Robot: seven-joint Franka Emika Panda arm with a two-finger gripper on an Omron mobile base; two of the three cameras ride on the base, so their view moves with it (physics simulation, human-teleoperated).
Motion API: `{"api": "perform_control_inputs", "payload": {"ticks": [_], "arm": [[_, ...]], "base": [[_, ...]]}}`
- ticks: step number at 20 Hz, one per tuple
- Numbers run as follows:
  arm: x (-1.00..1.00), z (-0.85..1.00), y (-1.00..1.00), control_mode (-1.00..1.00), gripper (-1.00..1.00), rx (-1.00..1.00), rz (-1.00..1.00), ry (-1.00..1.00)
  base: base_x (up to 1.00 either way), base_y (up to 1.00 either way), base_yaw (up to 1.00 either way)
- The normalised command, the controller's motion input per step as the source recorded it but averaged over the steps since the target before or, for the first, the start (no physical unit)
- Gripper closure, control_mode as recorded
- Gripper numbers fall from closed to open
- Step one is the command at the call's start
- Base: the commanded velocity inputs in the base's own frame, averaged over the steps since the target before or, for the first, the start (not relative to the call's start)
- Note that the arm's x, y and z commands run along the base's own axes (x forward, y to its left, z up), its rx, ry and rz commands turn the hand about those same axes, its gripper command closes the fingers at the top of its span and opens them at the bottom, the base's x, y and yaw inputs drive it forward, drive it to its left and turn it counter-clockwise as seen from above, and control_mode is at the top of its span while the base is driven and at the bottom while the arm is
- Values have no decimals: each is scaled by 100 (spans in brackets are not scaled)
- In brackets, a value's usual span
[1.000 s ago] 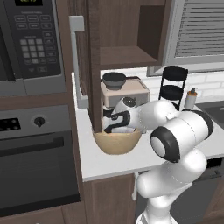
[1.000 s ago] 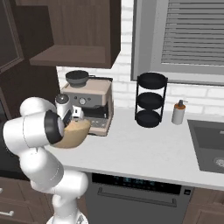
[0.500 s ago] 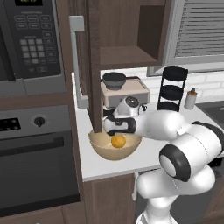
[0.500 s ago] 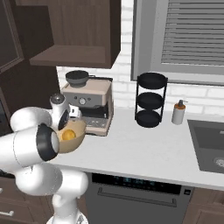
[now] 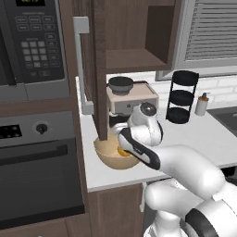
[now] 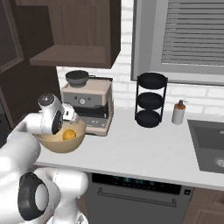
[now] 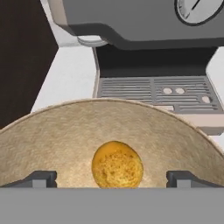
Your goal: Open the cabinet, pick up the bread from the cabinet and place it in the basket. Then move the basket to the dining counter.
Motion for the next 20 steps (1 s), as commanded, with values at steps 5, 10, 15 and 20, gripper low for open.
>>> {"api": "perform_control_inputs", "payload": {"ticks": [5, 10, 15, 20], "arm": [[-87, 38, -56, -100, -100, 2, -15, 0], [-58, 66, -64, -100, -100, 9, -12, 0], [-56, 26, -44, -100, -100, 19, -9, 3], [-13, 0, -4, -100, -100, 17, -1, 13]], "base": [[0, 0, 0], [0, 0, 0], [0, 0, 0], [0, 0, 0]]}}
